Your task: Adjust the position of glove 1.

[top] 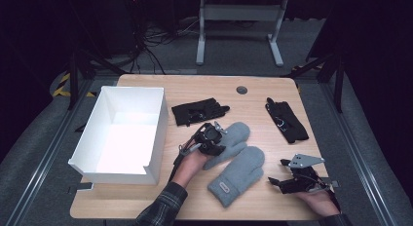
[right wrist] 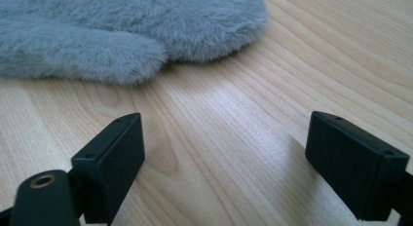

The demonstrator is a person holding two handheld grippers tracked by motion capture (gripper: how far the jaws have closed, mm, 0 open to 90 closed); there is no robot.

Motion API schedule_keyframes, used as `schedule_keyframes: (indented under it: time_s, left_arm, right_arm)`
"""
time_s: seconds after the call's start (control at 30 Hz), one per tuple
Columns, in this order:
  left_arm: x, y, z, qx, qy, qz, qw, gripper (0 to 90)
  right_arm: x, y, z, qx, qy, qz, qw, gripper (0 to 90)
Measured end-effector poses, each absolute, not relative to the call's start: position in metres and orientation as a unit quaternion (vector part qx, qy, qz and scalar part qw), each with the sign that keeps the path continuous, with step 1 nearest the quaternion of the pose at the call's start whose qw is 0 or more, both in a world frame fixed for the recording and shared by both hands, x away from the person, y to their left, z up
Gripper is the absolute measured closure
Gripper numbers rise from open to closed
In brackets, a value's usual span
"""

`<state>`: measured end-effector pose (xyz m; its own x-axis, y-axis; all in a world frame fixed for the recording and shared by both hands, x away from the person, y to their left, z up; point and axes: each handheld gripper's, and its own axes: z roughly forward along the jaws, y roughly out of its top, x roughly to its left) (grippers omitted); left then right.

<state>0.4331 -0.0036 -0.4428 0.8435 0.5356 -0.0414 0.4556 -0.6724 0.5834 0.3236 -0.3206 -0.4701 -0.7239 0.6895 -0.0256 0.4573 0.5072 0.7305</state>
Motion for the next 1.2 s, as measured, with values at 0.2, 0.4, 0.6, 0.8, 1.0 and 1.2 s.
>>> schedule_keyframes:
  time_s: [0.2, 0.4, 0.6, 0.8, 1.0, 1.2]
  left_arm:
    - [0.433, -0.004, -0.442, 0.912, 0.274, 0.068, 0.297, 83.3]
    - [0.433, 0.007, -0.431, 0.895, 0.294, 0.046, 0.333, 85.5]
    - [0.427, 0.017, -0.416, 0.883, 0.298, 0.042, 0.36, 85.7]
    - [0.419, 0.027, -0.401, 0.874, 0.308, 0.037, 0.374, 85.7]
    - [0.411, 0.035, -0.391, 0.868, 0.307, 0.032, 0.389, 85.6]
    - [0.405, 0.037, -0.385, 0.864, 0.303, 0.028, 0.401, 85.6]
  right_arm:
    - [0.324, -0.321, -0.47, 0.336, 0.853, 0.365, 0.159, 14.7]
    - [0.324, -0.321, -0.47, 0.336, 0.853, 0.365, 0.159, 14.7]
    - [0.322, -0.318, -0.465, 0.335, 0.858, 0.358, 0.153, 25.1]
    - [0.314, -0.31, -0.453, 0.312, 0.86, 0.388, 0.111, 61.1]
    - [0.306, -0.287, -0.453, 0.259, 0.879, 0.398, 0.054, 88.5]
    - [0.305, -0.264, -0.455, 0.231, 0.886, 0.401, 0.025, 90.0]
